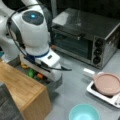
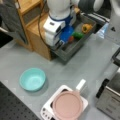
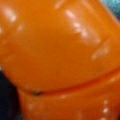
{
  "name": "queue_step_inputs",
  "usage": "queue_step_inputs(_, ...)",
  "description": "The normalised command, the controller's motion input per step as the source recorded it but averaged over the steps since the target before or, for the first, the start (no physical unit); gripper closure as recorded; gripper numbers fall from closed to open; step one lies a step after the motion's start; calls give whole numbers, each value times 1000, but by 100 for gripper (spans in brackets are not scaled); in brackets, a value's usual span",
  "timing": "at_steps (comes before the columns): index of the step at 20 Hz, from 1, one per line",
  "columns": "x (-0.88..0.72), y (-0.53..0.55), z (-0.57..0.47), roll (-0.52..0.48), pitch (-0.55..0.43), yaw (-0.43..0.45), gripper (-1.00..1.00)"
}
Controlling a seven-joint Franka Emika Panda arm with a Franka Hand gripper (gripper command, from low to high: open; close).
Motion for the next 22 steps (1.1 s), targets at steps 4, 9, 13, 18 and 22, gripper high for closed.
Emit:
queue_step_inputs(4,-233,138,-115,112,-290,-77,-100)
queue_step_inputs(9,-128,95,-95,117,-248,-82,-100)
queue_step_inputs(13,-57,58,-73,124,-194,-78,-100)
queue_step_inputs(18,-30,104,-54,109,-173,-113,-100)
queue_step_inputs(22,-29,252,41,87,-194,-288,-100)
